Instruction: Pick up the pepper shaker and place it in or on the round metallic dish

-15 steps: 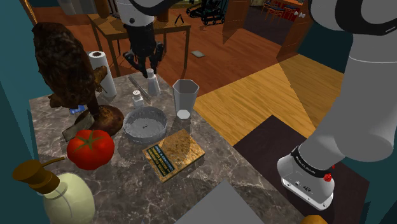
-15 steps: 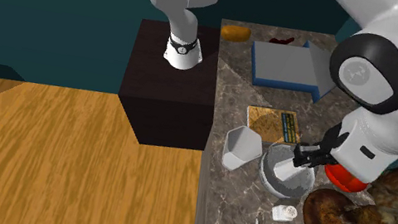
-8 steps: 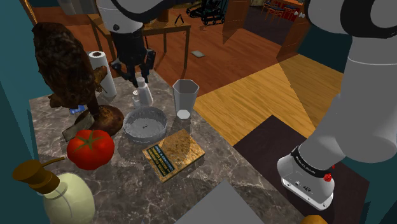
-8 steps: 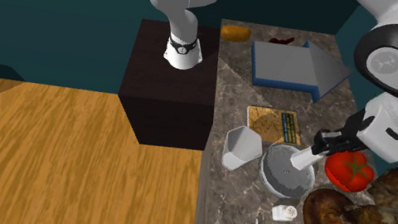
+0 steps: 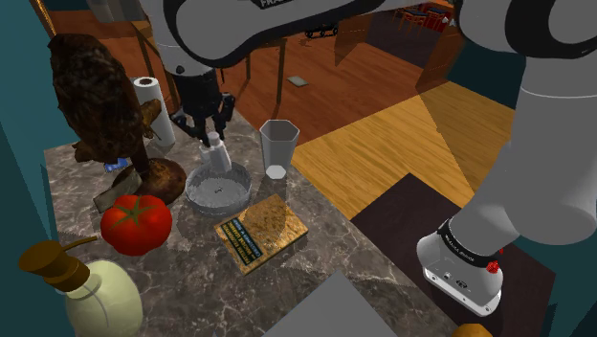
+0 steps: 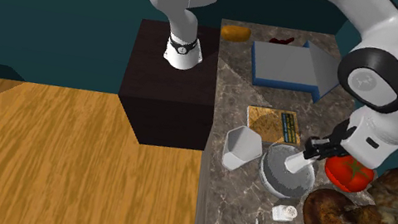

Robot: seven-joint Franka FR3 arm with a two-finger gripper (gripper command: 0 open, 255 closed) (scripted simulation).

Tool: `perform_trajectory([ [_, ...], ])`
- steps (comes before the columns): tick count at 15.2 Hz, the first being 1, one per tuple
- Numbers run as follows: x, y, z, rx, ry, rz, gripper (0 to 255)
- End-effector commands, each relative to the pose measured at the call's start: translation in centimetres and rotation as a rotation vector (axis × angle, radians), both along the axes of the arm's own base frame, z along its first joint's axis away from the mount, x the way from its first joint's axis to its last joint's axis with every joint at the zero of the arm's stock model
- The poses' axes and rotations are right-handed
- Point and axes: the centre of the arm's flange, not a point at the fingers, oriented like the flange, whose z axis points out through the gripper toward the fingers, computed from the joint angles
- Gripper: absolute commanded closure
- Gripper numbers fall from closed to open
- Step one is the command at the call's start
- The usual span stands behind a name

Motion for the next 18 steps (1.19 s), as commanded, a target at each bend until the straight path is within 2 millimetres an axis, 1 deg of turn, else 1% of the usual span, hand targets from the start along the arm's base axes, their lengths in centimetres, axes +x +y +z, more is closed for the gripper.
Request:
perform_trajectory([
  [1, 0.0, 0.1, -1.1, 0.0, -0.001, 0.0, 255],
  [10, 0.0, 0.1, -5.8, 0.0, -0.001, 0.0, 255],
  [17, 0.0, 0.1, -5.8, 0.0, -0.001, 0.0, 255],
  [18, 0.0, 0.1, -5.8, 0.0, -0.001, 0.0, 0],
])
